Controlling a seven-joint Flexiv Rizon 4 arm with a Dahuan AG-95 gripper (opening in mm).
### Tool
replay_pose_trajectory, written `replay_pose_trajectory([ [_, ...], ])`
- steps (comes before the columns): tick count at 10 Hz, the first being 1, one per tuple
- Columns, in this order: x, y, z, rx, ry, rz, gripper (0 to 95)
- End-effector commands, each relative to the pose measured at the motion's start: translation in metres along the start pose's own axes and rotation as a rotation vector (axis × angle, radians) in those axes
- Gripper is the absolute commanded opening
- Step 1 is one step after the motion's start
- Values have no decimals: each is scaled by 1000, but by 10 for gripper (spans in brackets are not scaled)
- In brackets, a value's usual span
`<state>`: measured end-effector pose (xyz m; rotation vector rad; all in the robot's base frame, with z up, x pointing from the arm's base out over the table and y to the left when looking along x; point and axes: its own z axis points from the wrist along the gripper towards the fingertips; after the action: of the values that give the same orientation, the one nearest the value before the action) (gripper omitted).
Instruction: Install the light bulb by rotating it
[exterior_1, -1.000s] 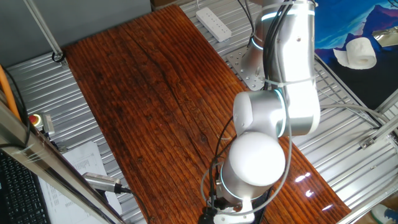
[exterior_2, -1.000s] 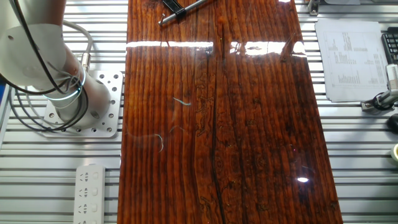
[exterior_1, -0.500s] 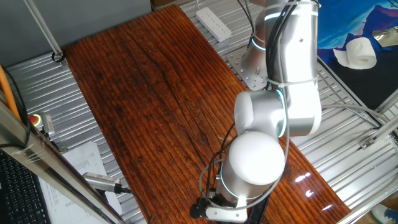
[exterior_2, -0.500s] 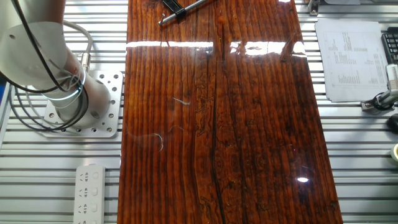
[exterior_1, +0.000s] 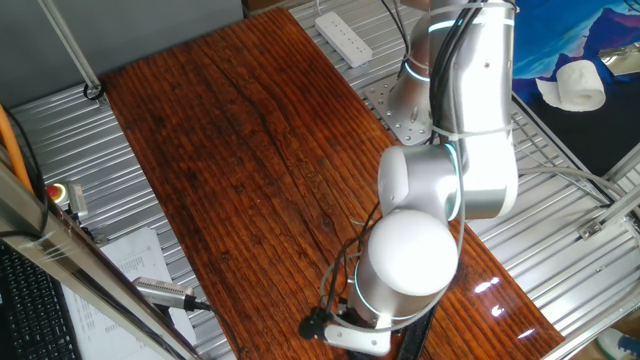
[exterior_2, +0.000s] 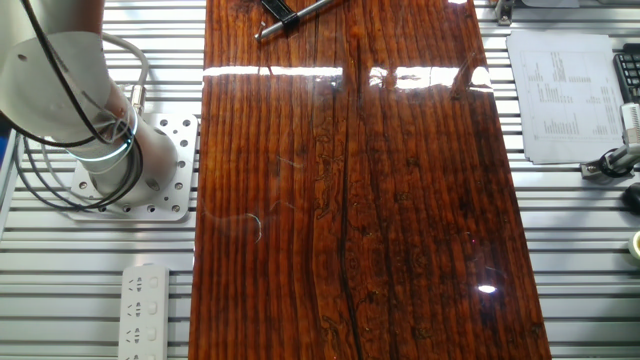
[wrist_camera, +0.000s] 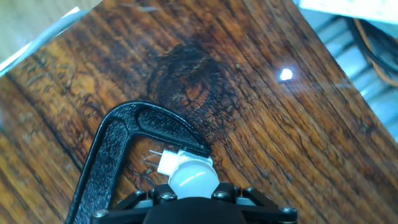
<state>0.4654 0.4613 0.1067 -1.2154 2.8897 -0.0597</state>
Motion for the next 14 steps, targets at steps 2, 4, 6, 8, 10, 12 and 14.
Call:
replay_pose_trajectory([
  [2, 3, 0, 1, 4, -6, 138, 190],
  [4, 3, 0, 1, 3, -6, 188, 190],
  [6, 3, 0, 1, -9, -11, 270, 190],
  [8, 3, 0, 1, -9, -11, 330, 190],
  [10, 3, 0, 1, -12, -11, 399, 190],
  [12, 3, 0, 1, -13, -11, 472, 190],
  [14, 3, 0, 1, -13, -8, 535, 190],
])
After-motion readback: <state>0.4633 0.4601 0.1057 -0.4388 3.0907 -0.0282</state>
